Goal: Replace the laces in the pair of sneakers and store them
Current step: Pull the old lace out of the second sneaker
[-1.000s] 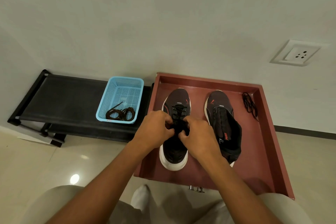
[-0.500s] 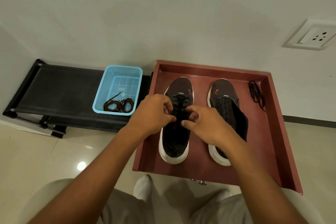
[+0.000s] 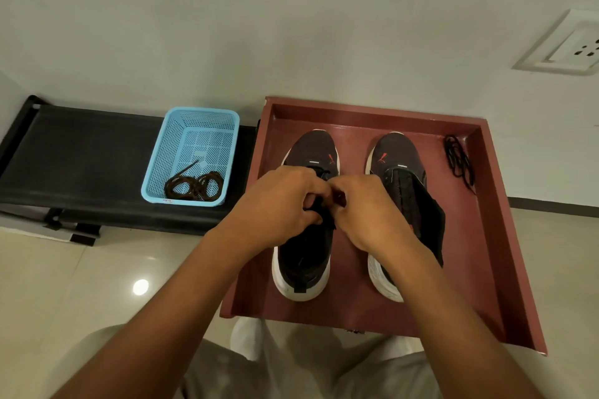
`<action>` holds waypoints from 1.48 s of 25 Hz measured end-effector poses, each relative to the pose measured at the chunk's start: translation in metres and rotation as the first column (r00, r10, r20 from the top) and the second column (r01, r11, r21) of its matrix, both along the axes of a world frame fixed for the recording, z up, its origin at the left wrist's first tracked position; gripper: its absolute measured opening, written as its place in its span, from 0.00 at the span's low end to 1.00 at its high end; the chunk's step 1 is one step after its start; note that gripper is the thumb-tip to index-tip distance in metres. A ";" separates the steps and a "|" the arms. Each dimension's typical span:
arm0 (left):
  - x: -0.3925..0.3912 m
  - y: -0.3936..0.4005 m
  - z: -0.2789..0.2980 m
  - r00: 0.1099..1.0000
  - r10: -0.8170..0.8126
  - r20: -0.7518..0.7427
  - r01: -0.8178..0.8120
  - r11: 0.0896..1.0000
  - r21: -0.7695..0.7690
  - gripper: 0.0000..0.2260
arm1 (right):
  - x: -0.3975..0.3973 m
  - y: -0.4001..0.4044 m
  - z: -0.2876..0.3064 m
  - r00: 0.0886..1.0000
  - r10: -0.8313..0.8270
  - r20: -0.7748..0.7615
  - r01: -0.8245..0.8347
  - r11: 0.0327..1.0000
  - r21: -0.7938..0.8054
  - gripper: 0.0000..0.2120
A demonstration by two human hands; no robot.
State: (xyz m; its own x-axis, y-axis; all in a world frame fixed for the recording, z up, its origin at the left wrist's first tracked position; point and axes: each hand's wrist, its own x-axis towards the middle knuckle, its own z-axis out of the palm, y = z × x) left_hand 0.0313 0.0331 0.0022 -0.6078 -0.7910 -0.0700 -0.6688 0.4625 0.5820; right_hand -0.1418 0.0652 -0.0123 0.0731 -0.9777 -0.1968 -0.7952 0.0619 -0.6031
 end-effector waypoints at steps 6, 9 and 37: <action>0.009 -0.013 -0.009 0.983 0.012 -0.185 0.017 0.988 0.152 0.08 | -0.006 -0.006 -0.003 0.999 0.012 0.034 -0.013 1.000 0.008 0.06; 0.014 -0.019 -0.012 0.949 0.074 -0.306 0.025 0.951 0.309 0.09 | -0.007 -0.007 -0.004 0.999 0.039 0.008 -0.040 0.999 0.024 0.04; 0.075 -0.061 -0.007 0.521 0.591 -0.616 -0.175 0.780 0.601 0.14 | -0.061 -0.010 0.048 0.912 -0.388 0.130 0.406 0.898 -0.169 0.06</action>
